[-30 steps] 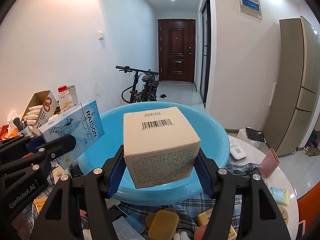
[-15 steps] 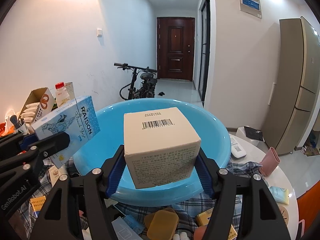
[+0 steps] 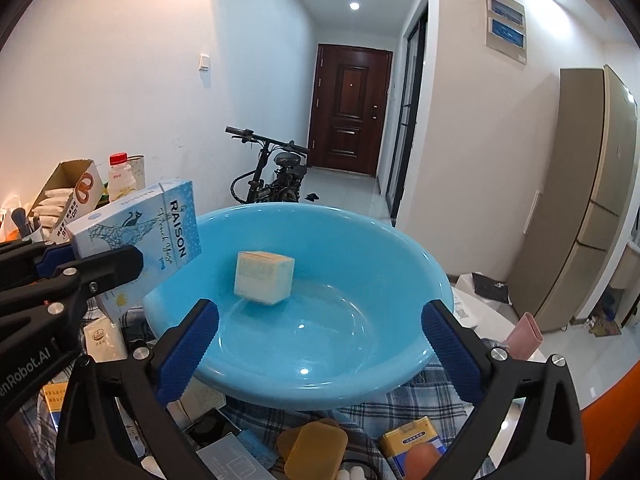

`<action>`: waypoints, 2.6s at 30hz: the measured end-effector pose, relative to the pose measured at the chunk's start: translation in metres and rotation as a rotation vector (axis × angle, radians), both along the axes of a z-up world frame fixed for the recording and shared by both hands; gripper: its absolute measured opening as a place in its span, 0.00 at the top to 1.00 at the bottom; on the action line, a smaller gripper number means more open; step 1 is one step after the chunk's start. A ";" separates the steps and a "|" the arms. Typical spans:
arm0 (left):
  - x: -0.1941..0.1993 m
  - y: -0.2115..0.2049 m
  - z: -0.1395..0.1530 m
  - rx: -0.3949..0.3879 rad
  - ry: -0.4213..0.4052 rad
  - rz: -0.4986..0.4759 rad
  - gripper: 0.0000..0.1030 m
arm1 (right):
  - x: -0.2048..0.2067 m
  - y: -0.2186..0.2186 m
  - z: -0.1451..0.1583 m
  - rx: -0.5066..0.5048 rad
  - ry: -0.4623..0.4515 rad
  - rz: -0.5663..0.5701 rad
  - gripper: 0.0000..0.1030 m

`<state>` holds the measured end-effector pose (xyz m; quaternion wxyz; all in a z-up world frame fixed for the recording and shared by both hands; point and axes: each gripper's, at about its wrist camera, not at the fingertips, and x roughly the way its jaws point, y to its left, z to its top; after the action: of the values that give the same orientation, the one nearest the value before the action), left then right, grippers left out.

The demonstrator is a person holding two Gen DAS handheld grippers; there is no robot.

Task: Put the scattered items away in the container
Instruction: 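Lower the white RAISON box into the basin and open the left gripper, then move both grippers back over the items on the cloth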

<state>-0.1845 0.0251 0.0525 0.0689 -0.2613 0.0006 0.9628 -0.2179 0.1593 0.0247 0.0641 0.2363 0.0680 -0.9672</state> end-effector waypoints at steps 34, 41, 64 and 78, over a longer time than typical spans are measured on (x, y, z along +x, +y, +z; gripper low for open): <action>-0.025 0.016 0.007 -0.049 0.025 0.030 0.01 | 0.005 0.021 0.001 -0.037 -0.005 -0.017 0.00; -0.028 0.012 0.003 -0.084 0.013 0.057 0.00 | 0.005 0.019 0.001 -0.038 -0.002 -0.015 0.00; 0.060 -0.028 0.021 -0.078 0.078 0.113 0.00 | 0.067 -0.007 0.022 -0.057 0.034 0.047 0.00; 0.118 -0.029 -0.007 -0.123 0.049 0.040 0.00 | 0.134 0.025 0.011 -0.036 0.022 -0.014 0.00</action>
<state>-0.0661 -0.0041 0.0458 0.0334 -0.2411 0.0562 0.9683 -0.0844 0.1844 0.0353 0.0605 0.2247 0.0498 -0.9713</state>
